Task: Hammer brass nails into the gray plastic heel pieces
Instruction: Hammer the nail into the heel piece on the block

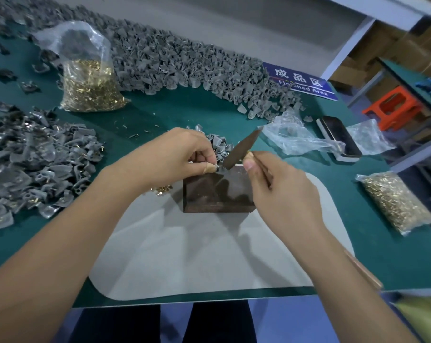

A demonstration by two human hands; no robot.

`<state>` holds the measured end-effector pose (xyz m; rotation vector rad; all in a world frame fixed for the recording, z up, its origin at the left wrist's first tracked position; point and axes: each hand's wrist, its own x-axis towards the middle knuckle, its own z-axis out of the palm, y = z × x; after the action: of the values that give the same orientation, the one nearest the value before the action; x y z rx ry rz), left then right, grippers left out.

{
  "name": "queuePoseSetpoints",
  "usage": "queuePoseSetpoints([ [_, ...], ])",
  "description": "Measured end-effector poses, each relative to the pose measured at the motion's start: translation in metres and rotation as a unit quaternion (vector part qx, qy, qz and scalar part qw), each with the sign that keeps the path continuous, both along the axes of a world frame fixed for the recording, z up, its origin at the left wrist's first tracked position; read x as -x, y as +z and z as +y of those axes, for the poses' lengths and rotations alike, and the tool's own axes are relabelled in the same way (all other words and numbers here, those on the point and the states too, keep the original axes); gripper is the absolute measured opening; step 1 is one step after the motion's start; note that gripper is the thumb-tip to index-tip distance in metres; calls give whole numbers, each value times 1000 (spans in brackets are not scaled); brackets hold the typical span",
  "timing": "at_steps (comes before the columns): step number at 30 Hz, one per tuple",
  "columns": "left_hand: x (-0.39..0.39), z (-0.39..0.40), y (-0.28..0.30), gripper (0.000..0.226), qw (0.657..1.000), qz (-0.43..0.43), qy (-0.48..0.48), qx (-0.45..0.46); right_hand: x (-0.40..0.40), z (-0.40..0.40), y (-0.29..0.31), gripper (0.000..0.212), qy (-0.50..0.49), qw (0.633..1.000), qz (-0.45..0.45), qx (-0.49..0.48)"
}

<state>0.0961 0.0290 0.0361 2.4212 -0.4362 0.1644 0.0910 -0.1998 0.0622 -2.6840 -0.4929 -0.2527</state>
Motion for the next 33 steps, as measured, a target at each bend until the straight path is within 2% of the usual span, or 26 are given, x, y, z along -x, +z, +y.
queuePoseSetpoints([
  [2, 0, 0, 1, 2, 1000, 0, 0, 2, 0, 0, 0, 27, -11, 999, -28, -21],
  [6, -1, 1, 0, 4, 1000, -5, 1, -3, -1, 2, 0, 28, -7, 1000, 13, 10],
  [9, -1, 0, 0, 3, 1000, -7, 2, 0, 3, 2, 2, 28, -6, 1000, 6, -27],
  [12, 0, 0, -1, 3, 1000, -15, 3, -3, 7, 6, 2, 29, 12, 1000, 11, 9],
  [20, 1, 0, -1, 3, 1000, -28, -4, -1, 9, 7, 2, 29, 2, 1000, -16, -6],
  [23, 0, 1, -2, 4, 1000, -30, -4, 1, 6, 7, 1, 28, 22, 1000, 7, -3],
  [26, 1, 0, -4, 4, 1000, -27, -7, 11, -7, 0, 0, 31, 3, 996, 14, -86],
  [29, 2, -3, -7, 5, 999, -28, -3, 21, -36, -12, -10, 43, -53, 979, 81, -180],
  [33, 2, -8, -10, 6, 999, -38, 3, 13, -58, -22, -33, 51, -115, 966, 139, -186],
])
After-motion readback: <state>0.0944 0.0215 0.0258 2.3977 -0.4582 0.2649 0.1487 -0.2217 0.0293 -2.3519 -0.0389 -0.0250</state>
